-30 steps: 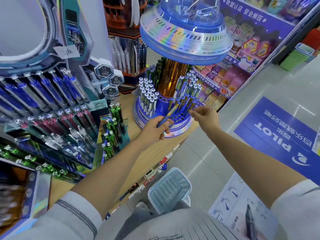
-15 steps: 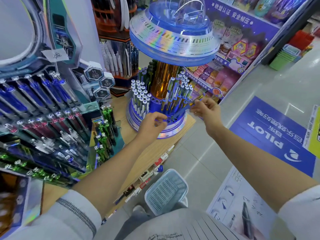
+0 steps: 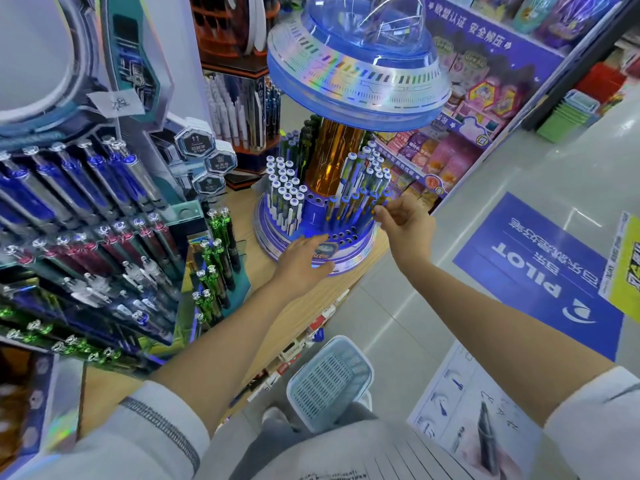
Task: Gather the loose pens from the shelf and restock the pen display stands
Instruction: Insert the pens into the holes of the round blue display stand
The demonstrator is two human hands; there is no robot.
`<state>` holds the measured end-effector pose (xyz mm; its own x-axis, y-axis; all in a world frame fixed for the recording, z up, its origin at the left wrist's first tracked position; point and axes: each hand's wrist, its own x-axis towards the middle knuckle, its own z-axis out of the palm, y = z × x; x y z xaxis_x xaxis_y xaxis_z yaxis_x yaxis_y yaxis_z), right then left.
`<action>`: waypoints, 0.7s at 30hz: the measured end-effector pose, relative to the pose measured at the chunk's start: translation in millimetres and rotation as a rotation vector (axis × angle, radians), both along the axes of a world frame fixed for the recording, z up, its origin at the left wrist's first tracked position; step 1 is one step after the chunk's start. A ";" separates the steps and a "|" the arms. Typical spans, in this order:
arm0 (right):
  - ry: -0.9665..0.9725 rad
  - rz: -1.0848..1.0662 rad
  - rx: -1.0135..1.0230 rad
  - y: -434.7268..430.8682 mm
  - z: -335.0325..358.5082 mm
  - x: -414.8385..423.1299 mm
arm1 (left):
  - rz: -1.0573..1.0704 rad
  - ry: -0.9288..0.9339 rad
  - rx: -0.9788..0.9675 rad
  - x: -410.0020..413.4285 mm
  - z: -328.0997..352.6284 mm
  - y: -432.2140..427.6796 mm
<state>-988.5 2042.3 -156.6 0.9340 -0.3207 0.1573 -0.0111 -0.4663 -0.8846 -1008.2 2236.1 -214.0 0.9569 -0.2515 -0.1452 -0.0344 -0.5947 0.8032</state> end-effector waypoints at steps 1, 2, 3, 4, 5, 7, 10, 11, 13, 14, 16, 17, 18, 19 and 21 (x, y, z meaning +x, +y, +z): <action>-0.008 0.006 0.012 1.3 0.0 -1.4 | 0.002 -0.011 0.008 1.0 -0.6 0.4; -0.015 0.008 0.021 2.4 0.0 -2.6 | 0.007 -0.017 0.017 2.7 -1.9 0.9; -0.019 0.006 0.025 3.7 0.4 -3.7 | 0.011 -0.030 0.032 4.0 -2.2 1.2; -0.019 0.001 0.022 4.6 0.2 -4.5 | 0.017 -0.039 0.047 5.7 -3.2 1.5; -0.017 -0.005 0.017 5.8 0.6 -5.1 | 0.019 -0.048 0.062 7.0 -3.7 1.6; -0.018 -0.022 0.028 7.3 0.3 -4.8 | 0.020 -0.058 0.080 8.3 -4.5 0.5; -0.015 -0.053 0.040 12.0 0.4 -2.3 | 0.020 -0.068 0.084 9.3 -6.2 -1.2; -0.016 -0.068 0.025 13.5 0.2 -1.5 | 0.017 -0.073 0.086 9.6 -6.6 -1.4; -0.007 -0.093 -0.019 14.3 -1.7 -0.4 | 0.005 -0.072 0.088 10.0 -7.0 -2.1; 0.001 -0.097 -0.028 13.7 -3.2 0.0 | -0.003 -0.067 0.089 10.0 -7.0 -2.5; 0.007 -0.101 -0.026 12.0 -6.2 0.5 | -0.016 -0.065 0.096 9.3 -6.8 -3.7; 0.009 -0.104 -0.027 11.4 -6.7 0.9 | -0.021 -0.068 0.100 9.1 -6.8 -4.4; 0.011 -0.105 -0.029 11.0 -6.8 1.5 | -0.025 -0.069 0.102 8.9 -7.4 -5.2; 0.009 -0.105 -0.033 11.2 -6.4 2.3 | -0.030 -0.075 0.104 8.7 -7.5 -5.8; -0.003 -0.096 -0.048 12.6 -5.7 4.4 | -0.041 -0.084 0.099 8.6 -8.1 -7.5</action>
